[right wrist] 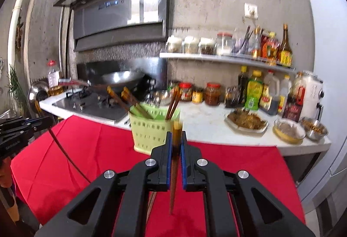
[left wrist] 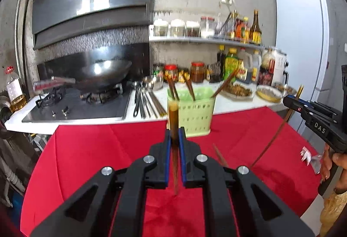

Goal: Organize utensils
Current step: 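Lower the left tool's chopstick into the holder while the right tool holds its chopstick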

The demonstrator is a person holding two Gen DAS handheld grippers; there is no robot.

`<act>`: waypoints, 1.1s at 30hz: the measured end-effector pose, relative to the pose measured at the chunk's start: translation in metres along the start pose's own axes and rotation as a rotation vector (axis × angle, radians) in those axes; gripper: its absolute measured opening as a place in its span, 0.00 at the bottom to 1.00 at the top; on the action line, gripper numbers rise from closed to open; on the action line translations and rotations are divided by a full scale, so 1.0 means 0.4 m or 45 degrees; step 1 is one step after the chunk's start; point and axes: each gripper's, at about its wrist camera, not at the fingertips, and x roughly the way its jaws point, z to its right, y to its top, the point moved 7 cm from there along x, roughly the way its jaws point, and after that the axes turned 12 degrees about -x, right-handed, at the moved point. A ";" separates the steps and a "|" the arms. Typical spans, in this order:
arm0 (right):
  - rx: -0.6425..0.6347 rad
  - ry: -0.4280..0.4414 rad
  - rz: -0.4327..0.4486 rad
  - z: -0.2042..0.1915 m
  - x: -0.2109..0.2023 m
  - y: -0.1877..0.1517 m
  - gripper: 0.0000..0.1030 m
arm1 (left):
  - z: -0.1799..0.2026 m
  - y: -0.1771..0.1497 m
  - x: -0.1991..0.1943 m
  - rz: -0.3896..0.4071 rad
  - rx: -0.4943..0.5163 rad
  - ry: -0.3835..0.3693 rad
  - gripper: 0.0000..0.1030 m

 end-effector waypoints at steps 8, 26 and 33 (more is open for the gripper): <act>-0.036 0.010 -0.051 -0.032 0.035 -0.064 0.07 | -0.008 -0.080 0.055 -0.096 0.010 0.031 0.07; -0.054 0.040 0.106 -0.018 0.109 0.134 0.06 | 0.048 0.122 0.104 0.109 0.000 -0.061 0.06; -0.069 0.032 0.202 -0.006 0.160 0.290 0.06 | 0.114 0.278 0.146 0.200 0.052 -0.094 0.06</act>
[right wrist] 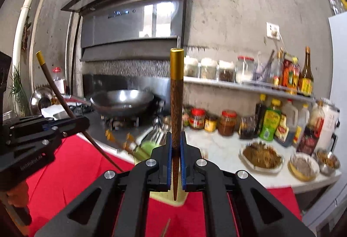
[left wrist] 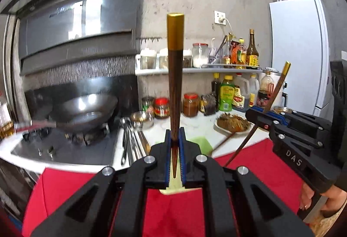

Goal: Organize utensils
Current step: 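Lower the left tool's chopstick into the holder while the right tool holds its chopstick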

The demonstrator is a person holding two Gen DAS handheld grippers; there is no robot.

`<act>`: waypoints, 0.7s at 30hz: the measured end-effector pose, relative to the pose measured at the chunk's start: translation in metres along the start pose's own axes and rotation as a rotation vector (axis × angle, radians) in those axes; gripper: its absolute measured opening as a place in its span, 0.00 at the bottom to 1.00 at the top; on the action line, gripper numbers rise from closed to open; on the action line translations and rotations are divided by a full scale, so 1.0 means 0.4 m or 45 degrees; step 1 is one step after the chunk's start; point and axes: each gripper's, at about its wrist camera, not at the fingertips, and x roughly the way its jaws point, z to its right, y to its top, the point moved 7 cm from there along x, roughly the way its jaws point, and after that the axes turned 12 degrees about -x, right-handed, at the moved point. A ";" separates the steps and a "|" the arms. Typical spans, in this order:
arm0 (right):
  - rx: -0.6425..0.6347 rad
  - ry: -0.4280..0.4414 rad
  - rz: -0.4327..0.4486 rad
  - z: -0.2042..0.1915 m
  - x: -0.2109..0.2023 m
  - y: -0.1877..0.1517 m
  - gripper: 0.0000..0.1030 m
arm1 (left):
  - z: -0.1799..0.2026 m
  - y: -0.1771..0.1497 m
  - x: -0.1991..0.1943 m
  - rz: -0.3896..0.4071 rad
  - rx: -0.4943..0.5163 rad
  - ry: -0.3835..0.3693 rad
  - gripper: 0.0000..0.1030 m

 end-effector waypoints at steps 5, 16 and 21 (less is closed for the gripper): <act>0.018 -0.006 0.016 0.026 0.068 0.040 0.07 | 0.005 0.034 0.083 -0.017 0.001 -0.006 0.06; 0.034 0.013 0.023 0.034 0.158 0.031 0.07 | -0.020 -0.022 0.227 -0.145 -0.028 -0.020 0.06; 0.035 0.002 0.067 0.048 0.167 0.072 0.07 | -0.027 -0.019 0.242 -0.148 -0.036 -0.019 0.06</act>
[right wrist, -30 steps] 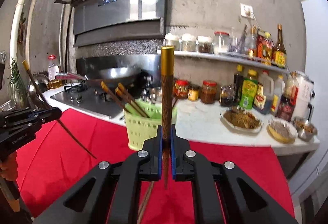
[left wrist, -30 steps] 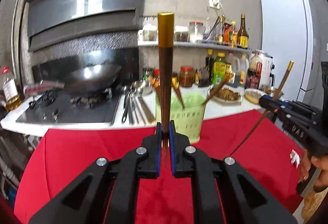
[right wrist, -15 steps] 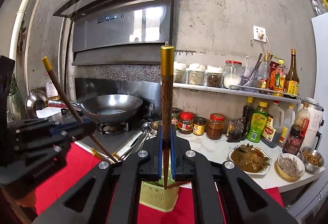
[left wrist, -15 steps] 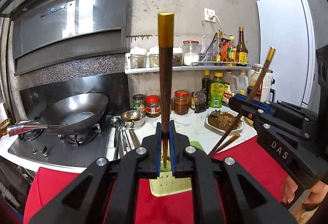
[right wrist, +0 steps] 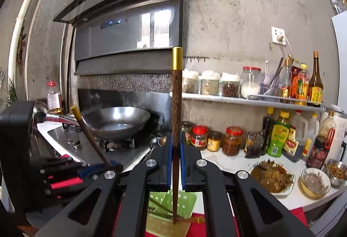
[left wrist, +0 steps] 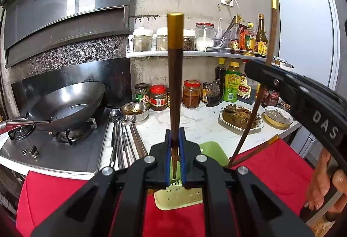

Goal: Organize utensils
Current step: 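Lower the left tool's chopstick into the holder while the right tool holds its chopstick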

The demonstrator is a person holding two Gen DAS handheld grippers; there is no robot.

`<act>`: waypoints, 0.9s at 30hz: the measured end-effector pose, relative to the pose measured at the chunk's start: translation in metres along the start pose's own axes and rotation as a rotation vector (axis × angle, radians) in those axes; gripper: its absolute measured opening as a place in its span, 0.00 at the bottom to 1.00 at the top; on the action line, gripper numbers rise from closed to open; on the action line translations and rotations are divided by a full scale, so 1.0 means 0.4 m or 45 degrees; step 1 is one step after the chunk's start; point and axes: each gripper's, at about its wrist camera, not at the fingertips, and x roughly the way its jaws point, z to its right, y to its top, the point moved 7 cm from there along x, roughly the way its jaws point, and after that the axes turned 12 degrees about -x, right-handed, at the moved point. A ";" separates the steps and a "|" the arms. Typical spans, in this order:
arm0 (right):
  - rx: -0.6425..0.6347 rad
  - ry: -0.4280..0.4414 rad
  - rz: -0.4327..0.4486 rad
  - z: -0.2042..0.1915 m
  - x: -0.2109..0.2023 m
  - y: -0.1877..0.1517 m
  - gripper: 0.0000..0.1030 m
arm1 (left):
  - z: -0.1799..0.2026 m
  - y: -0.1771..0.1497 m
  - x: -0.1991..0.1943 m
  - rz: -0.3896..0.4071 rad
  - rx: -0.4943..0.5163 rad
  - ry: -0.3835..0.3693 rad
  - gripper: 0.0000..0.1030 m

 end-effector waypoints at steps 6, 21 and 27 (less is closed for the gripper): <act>0.019 0.010 0.055 -0.004 0.008 0.014 0.07 | -0.008 -0.003 0.014 -0.010 -0.001 -0.001 0.06; -0.040 0.028 -0.115 -0.046 0.085 -0.089 0.20 | -0.007 -0.020 0.043 -0.069 -0.009 -0.029 0.14; -0.021 -0.028 -0.074 -0.019 -0.017 -0.051 0.37 | -0.012 0.024 -0.059 0.025 -0.045 -0.026 0.38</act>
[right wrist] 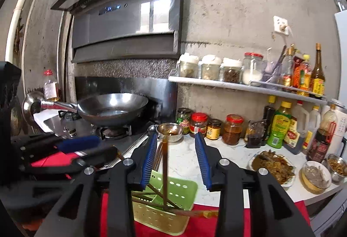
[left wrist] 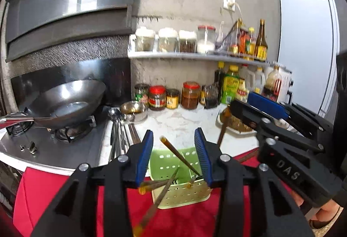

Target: Organize utensils

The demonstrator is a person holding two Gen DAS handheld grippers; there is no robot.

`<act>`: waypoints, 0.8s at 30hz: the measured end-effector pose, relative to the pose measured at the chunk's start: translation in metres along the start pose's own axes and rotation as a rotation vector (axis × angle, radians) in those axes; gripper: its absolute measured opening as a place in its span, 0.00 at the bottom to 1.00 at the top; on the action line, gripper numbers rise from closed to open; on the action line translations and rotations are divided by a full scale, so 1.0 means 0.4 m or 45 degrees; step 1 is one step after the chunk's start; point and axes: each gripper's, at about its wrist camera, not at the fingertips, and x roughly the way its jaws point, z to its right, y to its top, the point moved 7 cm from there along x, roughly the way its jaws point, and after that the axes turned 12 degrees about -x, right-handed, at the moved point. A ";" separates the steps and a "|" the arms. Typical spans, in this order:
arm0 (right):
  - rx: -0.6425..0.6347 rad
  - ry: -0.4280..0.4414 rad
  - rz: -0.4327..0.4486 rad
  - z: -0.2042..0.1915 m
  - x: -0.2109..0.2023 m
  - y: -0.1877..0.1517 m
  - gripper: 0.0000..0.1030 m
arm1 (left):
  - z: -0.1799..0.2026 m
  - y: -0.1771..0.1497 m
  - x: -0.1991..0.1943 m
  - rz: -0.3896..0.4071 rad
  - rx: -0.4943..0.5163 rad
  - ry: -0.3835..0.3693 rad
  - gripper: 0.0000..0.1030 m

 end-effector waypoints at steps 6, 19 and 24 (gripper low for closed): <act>-0.012 -0.042 0.013 0.015 -0.156 -0.021 0.37 | -0.006 0.014 -0.166 0.111 0.009 0.059 0.47; -0.007 0.042 -0.208 -0.121 -0.386 -0.359 0.37 | -0.142 -0.331 -0.319 -0.073 -0.048 0.326 0.48; 0.034 0.096 -0.362 -0.185 -0.402 -0.520 0.37 | -0.177 -0.521 -0.315 -0.240 -0.088 0.357 0.48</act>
